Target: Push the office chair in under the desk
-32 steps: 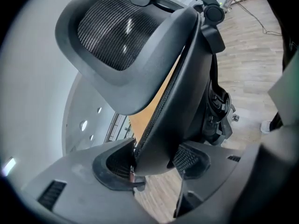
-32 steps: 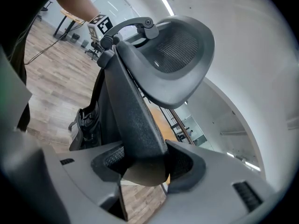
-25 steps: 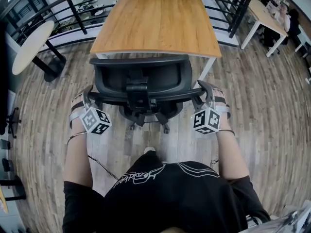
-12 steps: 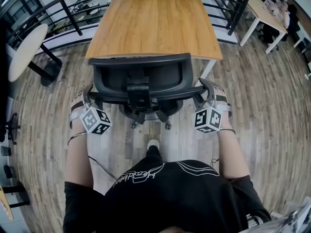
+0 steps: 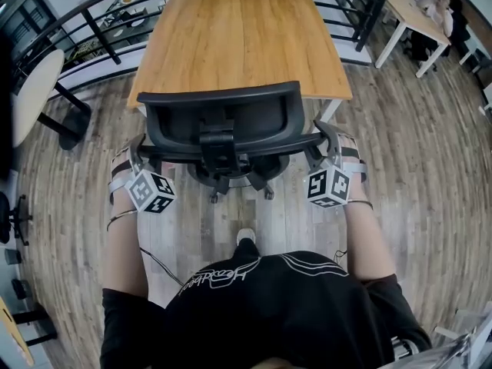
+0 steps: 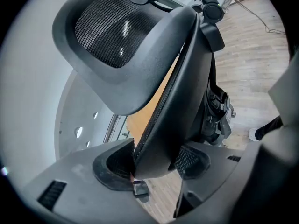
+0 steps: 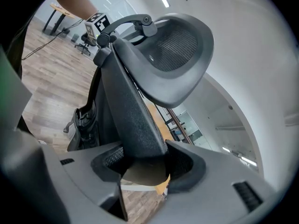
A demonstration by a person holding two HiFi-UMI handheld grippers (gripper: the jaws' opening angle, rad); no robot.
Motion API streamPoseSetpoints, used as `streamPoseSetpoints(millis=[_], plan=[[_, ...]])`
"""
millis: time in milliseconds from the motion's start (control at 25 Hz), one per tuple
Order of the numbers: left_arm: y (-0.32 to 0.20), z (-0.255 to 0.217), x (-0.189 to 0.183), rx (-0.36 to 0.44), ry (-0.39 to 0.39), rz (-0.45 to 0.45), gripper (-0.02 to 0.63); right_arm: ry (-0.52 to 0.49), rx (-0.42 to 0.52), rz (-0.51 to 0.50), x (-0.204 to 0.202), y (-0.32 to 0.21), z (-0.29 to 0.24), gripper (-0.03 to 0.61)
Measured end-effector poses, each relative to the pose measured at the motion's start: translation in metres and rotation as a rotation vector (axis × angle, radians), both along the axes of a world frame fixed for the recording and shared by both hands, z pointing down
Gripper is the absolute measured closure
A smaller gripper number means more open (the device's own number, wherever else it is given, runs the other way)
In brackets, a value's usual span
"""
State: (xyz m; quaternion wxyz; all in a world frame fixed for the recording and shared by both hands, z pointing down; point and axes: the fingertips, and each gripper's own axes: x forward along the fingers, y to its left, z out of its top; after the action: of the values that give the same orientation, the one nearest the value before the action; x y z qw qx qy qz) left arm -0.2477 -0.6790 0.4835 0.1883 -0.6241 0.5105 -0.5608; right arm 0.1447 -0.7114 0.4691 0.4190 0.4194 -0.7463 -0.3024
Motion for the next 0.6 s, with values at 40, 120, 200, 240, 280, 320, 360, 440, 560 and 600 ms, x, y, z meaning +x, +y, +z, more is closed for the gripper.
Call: streamPoseSetpoints(millis=[40,120,200,240,280,320,360,440,560,600], plan=[[-0.007,0.001,-0.001,0.001,-0.001,0.006,0.380,0.000,0.000,0.003,0.000,-0.004,0.001,0.331],[-0.022,0.001,-0.002,0.005,-0.002,0.016,0.380,-0.002,0.002,0.012,-0.001,-0.015,0.002,0.331],[-0.038,0.000,-0.004,0.011,-0.005,0.024,0.380,-0.003,0.004,0.021,-0.003,-0.028,0.001,0.331],[-0.045,-0.001,-0.005,0.014,-0.005,0.029,0.382,-0.003,0.004,0.026,-0.004,-0.034,0.000,0.331],[-0.052,-0.002,-0.006,0.017,-0.005,0.035,0.382,-0.002,0.003,0.031,-0.005,-0.040,-0.001,0.331],[-0.059,-0.002,-0.007,0.019,-0.004,0.040,0.382,-0.002,0.003,0.036,-0.006,-0.046,-0.001,0.331],[-0.065,-0.003,-0.008,0.020,-0.004,0.045,0.382,-0.002,0.003,0.041,-0.007,-0.052,-0.002,0.331],[-0.078,-0.003,-0.009,0.024,-0.004,0.054,0.382,-0.004,0.006,0.052,-0.008,-0.063,-0.002,0.331],[-0.105,-0.005,-0.010,0.025,-0.005,0.068,0.382,-0.006,0.010,0.068,-0.009,-0.086,-0.004,0.331],[-0.117,-0.005,-0.009,0.025,-0.006,0.074,0.382,-0.007,0.010,0.073,-0.009,-0.096,-0.005,0.331]])
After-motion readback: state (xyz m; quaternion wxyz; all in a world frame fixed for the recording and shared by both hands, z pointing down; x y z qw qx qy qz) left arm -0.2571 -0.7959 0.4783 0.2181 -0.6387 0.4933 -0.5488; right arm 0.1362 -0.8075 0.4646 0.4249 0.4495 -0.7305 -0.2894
